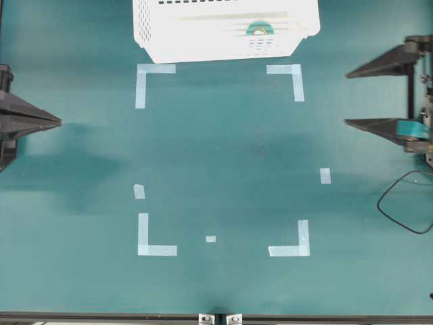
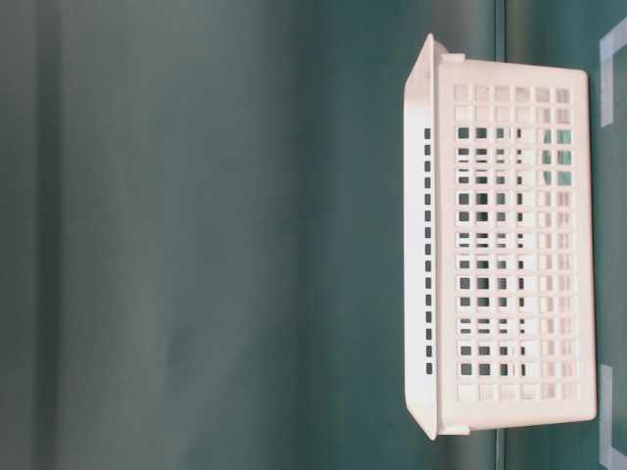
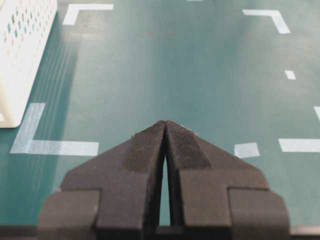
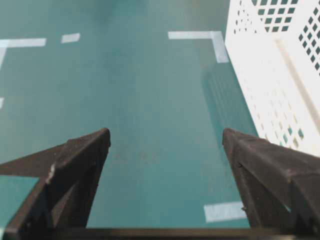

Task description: Put the tape in the middle into the white basket.

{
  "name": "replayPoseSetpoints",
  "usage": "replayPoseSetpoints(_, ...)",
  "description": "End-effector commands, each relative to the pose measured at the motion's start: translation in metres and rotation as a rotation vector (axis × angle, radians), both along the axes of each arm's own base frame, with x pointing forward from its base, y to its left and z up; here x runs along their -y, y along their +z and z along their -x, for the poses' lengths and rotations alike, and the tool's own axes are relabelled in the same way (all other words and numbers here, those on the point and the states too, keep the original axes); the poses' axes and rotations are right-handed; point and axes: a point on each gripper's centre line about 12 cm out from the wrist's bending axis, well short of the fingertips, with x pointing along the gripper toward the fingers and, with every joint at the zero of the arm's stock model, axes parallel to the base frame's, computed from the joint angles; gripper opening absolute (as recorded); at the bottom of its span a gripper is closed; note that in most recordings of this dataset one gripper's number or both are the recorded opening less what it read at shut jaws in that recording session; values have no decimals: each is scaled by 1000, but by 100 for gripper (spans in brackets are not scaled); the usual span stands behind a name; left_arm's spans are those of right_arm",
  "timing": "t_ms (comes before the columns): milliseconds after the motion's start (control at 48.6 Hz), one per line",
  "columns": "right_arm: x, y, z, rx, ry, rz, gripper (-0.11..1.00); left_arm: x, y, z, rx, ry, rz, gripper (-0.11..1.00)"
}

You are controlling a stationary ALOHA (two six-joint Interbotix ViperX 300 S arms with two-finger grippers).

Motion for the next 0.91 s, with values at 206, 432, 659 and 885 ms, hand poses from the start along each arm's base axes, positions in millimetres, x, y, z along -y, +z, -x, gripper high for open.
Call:
replayPoseSetpoints(206, -7, -18, 34, 2, 34, 2, 97, 0, 5, -1, 14, -3, 2, -11)
replayPoseSetpoints(432, -10, -39, 43, -49, 48, 1, 97, 0, 5, -1, 14, -3, 2, -11)
replayPoseSetpoints(659, -10, -53, 46, -82, 47, -4, 97, 0, 5, -1, 14, -3, 2, -11)
replayPoseSetpoints(885, -10, -62, 48, -81, 48, -10, 97, 0, 5, -1, 14, -3, 2, -11)
